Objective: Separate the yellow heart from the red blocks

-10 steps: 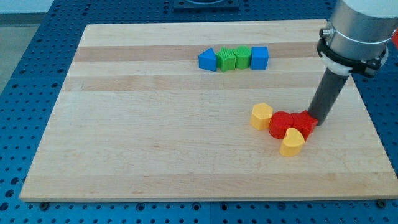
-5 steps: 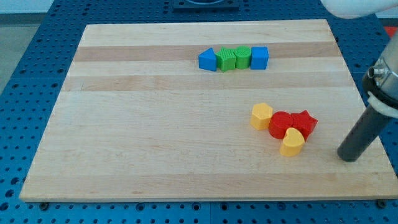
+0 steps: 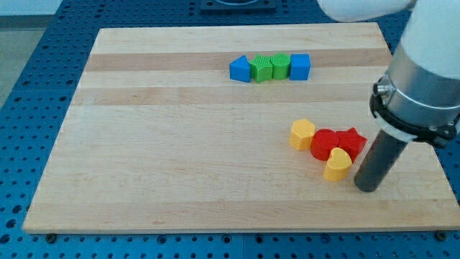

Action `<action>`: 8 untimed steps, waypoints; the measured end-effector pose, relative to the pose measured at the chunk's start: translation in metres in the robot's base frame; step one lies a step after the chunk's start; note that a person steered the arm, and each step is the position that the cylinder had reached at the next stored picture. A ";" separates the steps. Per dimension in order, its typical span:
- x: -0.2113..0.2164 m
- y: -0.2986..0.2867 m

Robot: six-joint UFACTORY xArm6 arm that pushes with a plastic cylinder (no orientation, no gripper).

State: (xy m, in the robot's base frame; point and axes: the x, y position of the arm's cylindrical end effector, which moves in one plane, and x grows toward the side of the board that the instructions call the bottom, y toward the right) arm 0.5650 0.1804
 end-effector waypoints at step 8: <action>-0.023 -0.023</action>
State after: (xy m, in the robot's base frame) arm 0.5425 0.1576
